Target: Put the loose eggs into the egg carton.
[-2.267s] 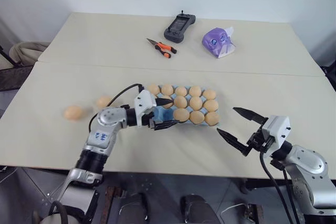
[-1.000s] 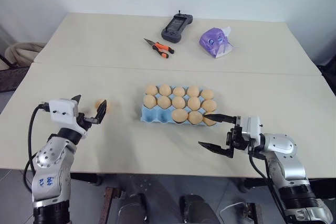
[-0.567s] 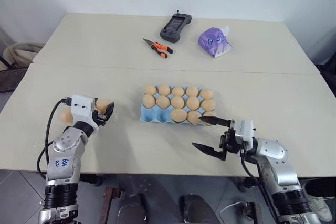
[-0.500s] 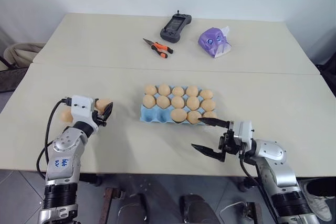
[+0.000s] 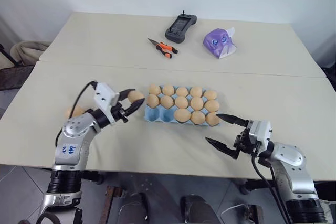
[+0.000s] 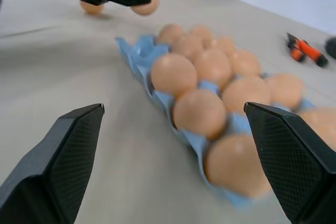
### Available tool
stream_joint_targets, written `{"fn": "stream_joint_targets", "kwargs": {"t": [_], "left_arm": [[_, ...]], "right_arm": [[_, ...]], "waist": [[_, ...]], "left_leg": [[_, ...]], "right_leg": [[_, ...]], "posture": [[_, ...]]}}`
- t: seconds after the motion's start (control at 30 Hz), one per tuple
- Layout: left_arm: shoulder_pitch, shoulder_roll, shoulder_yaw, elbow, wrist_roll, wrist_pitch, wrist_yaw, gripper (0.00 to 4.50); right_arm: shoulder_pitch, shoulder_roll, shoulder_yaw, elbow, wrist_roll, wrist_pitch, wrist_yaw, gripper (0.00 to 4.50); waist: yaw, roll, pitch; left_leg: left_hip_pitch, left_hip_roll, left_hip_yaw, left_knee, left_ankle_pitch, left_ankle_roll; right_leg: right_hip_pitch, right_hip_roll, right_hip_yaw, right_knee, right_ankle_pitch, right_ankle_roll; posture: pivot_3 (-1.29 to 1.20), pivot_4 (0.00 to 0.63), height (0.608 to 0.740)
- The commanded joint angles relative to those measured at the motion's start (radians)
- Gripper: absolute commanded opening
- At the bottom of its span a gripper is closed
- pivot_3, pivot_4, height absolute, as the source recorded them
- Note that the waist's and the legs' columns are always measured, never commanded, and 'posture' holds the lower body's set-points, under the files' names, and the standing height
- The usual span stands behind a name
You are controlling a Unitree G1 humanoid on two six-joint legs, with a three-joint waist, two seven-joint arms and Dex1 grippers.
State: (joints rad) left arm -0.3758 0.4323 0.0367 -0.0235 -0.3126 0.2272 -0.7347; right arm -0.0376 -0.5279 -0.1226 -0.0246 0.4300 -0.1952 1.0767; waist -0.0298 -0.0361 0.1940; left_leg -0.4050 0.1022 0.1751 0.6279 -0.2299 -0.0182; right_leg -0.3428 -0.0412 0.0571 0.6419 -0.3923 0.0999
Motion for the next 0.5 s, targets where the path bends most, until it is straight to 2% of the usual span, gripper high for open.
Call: {"fn": "stream_joint_targets", "kwargs": {"t": [0.03,0.2,0.47,0.5], "left_arm": [[-0.049,-0.044,-0.118,0.006,0.014,-0.039,-0.088,2.19],[-0.111,-0.095,-0.190,0.081,0.064,-0.083,-0.102,2.19],[-0.128,-0.084,-0.161,0.130,0.062,-0.092,-0.109,2.19],[-0.125,-0.083,-0.158,0.129,0.058,-0.093,-0.113,2.51]], "right_arm": [[0.047,-0.019,-0.052,-0.065,0.017,-0.015,-0.029,4.50],[0.104,-0.004,-0.051,-0.122,0.011,-0.012,-0.077,4.50],[0.131,0.004,-0.043,-0.173,0.015,0.000,-0.122,4.50],[0.128,0.004,-0.041,-0.171,0.014,-0.001,-0.122,4.50]], "waist": [[0.001,0.000,0.000],[-0.003,0.000,0.000],[-0.002,0.001,-0.001],[-0.001,0.001,-0.001]], "left_leg": [[0.000,0.000,0.000,0.000,0.000,0.000],[0.000,0.000,0.000,0.001,0.000,0.000],[0.001,0.001,-0.001,0.001,0.000,0.001],[0.000,0.000,-0.001,0.001,0.000,0.001]], "right_leg": [[0.000,0.000,0.000,0.000,0.000,0.000],[0.000,-0.001,0.002,0.001,0.000,0.000],[0.000,-0.001,0.001,0.002,0.000,0.000],[0.000,-0.001,0.001,0.002,0.000,0.000]], "posture": [[0.00,0.150,0.740],[0.00,0.150,0.740],[0.00,0.150,0.740],[0.00,0.150,0.740]]}}
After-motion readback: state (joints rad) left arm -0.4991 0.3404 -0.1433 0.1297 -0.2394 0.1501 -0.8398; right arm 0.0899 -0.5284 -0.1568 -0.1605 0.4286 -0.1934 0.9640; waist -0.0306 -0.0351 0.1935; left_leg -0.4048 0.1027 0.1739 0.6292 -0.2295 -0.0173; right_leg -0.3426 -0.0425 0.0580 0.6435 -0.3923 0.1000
